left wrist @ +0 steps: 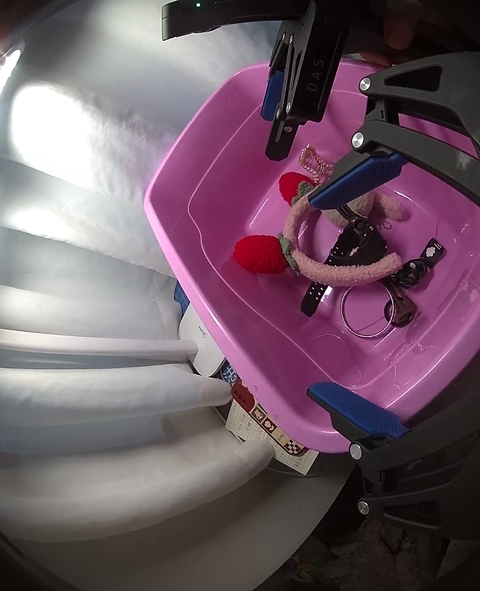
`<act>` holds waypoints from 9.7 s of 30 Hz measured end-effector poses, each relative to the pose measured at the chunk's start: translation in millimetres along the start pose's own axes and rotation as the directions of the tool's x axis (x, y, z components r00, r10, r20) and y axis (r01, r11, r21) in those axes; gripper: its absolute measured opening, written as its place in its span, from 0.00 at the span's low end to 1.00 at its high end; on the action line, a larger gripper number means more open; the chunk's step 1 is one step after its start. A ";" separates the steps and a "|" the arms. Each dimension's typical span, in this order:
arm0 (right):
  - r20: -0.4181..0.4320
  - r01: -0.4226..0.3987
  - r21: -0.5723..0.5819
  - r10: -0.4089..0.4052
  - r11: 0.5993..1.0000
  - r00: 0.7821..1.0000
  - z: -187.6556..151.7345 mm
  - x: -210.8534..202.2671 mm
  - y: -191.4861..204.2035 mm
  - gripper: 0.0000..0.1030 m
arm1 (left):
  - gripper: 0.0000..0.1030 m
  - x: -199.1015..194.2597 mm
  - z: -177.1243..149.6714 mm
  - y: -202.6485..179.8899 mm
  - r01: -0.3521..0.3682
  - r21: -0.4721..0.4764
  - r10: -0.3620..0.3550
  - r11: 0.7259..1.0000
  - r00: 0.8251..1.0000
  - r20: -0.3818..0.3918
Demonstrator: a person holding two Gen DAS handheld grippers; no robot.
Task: Organize jewelry
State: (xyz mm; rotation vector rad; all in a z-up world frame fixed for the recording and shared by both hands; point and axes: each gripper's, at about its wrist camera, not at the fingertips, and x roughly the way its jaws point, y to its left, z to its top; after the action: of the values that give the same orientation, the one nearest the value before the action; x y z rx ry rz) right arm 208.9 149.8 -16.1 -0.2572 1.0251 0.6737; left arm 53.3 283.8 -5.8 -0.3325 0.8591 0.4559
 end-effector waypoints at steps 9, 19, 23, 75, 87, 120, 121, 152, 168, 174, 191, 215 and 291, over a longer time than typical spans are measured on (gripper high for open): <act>0.007 -0.008 -0.001 0.008 1.000 1.000 -2.4 -3.2 4.2 0.69 | 0.90 -4.0 -3.5 1.3 -0.004 0.000 0.004 1.000 1.000 0.005; 0.087 -0.043 0.011 0.042 0.999 0.995 -8.1 -35.0 7.4 0.69 | 0.90 -28.4 -8.4 1.4 -0.009 -0.003 0.009 1.000 0.999 0.045; 0.141 -0.059 -0.001 0.058 0.998 0.988 -14.6 -59.8 8.2 0.69 | 0.90 -47.4 -10.7 -0.8 -0.007 -0.013 0.008 1.000 0.997 0.081; 0.164 -0.032 -0.005 0.032 0.999 0.986 -298.6 -84.8 -305.2 0.70 | 0.92 -34.8 -354.4 -290.2 -0.222 -0.150 0.211 0.964 0.974 -0.081; 0.182 0.009 -0.027 -0.004 1.000 0.983 -287.1 -61.8 -304.6 0.70 | 0.92 -17.4 -354.9 -296.7 -0.265 -0.178 0.260 0.948 0.964 -0.053; 0.100 0.112 -0.127 -0.100 0.986 0.990 -240.3 -3.8 -295.2 0.40 | 0.78 -22.0 -361.2 -291.5 -0.329 -0.284 0.332 0.901 0.943 -0.038; 0.104 0.115 -0.136 -0.101 0.984 0.989 -241.2 -4.4 -293.1 0.29 | 0.75 -23.4 -361.9 -291.0 -0.332 -0.286 0.337 0.899 0.941 -0.033; 0.141 -0.075 -0.069 0.084 0.995 0.986 -304.2 -67.3 -280.1 0.13 | 0.42 -42.8 -339.5 -301.1 -0.263 -0.181 0.272 0.948 0.962 0.031; 0.153 -0.163 -0.039 0.167 0.986 0.974 -294.1 -124.7 -263.9 0.13 | 0.42 -81.2 -285.8 -305.9 -0.217 -0.141 0.228 0.966 0.972 0.061; 0.200 -0.184 -0.046 0.189 0.982 0.961 -266.1 -149.8 -251.2 0.13 | 0.42 -89.9 -253.8 -311.2 -0.187 -0.110 0.198 0.976 0.975 0.101; 0.310 -0.082 0.093 0.049 0.992 0.949 -170.6 -163.7 -170.3 0.13 | 0.43 -99.4 -111.8 -261.8 0.031 0.156 -0.062 0.987 0.978 0.199; 0.267 -0.167 -0.031 0.169 0.985 0.949 -36.2 -104.1 -29.0 0.13 | 0.43 -81.1 -5.5 -72.0 -0.043 0.046 0.032 0.998 0.974 0.226; 0.011 -0.040 0.029 0.039 0.999 0.999 22.0 4.3 -18.2 0.64 | 0.92 -28.2 7.8 -25.3 -0.126 -0.018 0.125 0.992 0.991 -0.052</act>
State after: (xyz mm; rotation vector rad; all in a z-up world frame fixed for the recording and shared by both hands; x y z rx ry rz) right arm 237.2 148.4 -10.5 -0.2084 1.0315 0.6947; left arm 55.3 258.7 23.6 -0.3116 0.9283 0.5755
